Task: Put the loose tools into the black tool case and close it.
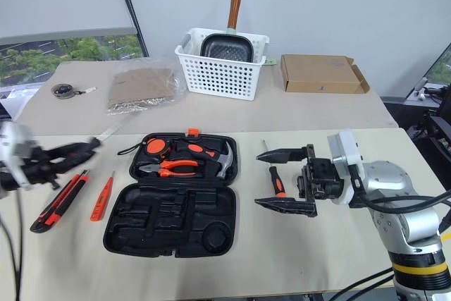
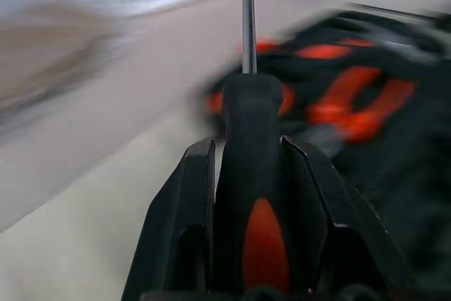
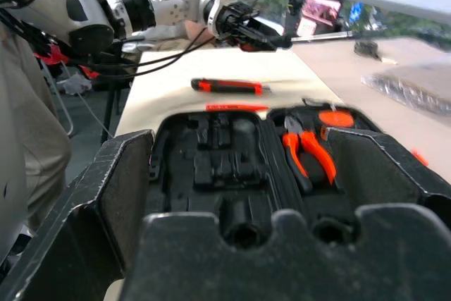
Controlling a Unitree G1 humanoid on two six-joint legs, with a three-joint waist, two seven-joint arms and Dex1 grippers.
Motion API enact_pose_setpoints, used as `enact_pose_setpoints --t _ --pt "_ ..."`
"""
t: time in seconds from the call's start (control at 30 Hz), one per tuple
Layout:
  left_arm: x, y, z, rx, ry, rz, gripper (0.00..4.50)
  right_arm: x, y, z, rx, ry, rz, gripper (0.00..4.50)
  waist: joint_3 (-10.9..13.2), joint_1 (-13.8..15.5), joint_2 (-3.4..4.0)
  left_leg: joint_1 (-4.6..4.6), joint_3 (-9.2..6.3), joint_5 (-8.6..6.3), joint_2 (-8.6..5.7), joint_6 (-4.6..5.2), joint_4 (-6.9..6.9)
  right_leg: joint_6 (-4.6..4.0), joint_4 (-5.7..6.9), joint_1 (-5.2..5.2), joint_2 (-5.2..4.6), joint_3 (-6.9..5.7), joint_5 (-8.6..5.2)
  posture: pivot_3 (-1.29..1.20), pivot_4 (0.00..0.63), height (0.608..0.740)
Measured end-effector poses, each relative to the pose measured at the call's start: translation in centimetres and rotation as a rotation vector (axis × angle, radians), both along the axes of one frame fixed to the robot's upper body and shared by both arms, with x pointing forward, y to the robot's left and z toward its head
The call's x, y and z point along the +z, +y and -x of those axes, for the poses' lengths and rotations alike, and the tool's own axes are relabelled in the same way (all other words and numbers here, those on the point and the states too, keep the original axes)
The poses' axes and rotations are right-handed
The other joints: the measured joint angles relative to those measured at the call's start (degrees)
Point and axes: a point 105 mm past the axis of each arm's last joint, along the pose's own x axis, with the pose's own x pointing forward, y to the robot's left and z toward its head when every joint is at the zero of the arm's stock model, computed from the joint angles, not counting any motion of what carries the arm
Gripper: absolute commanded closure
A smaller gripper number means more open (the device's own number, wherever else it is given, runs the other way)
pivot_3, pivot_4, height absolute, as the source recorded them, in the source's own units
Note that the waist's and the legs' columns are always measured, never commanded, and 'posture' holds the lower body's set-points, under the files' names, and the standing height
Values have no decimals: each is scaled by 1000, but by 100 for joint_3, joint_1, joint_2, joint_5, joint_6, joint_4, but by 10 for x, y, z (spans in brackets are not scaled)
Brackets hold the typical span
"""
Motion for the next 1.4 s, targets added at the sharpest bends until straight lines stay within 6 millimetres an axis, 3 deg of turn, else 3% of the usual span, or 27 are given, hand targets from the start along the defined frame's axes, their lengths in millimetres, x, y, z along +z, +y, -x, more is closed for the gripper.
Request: enact_pose_setpoints --t 0.07,0.13,0.3,0.4,0.97,1.4 --pt "-12 -28 0 -133 18 -109 3510 -7 -3 0 -27 2 25 0 1 -5 -1 0 4 0 0 3 0 18 -1 -1 7 2 -11 0 150 700" --pt "-17 -43 -1 -218 11 -201 3510 -12 -6 0 -50 -2 41 0 1 -32 -1 3 9 -6 1 14 0 18 0 -1 8 7 -11 0 150 700" --pt "-19 -72 -10 -347 -25 -306 3510 -17 -14 -5 -150 -21 72 0 1 -14 -1 8 7 -11 3 34 4 20 6 0 8 8 -10 0 150 700" --pt "-28 -80 -8 -394 -3 -333 3510 -21 -20 -4 -191 -11 77 0 1 -24 -1 7 6 -11 6 36 3 20 5 -1 12 9 -11 0 150 700" --pt "-46 -76 5 -451 87 -395 3510 -19 -23 -3 -250 -32 71 0 1 -13 -1 8 2 -14 5 43 9 20 6 3 12 13 -12 0 150 700" --pt "-49 -74 1 -408 79 -411 3510 -18 -21 -3 -250 -40 71 0 0 35 0 13 -3 -7 6 43 16 22 16 6 12 13 -9 0 150 700"
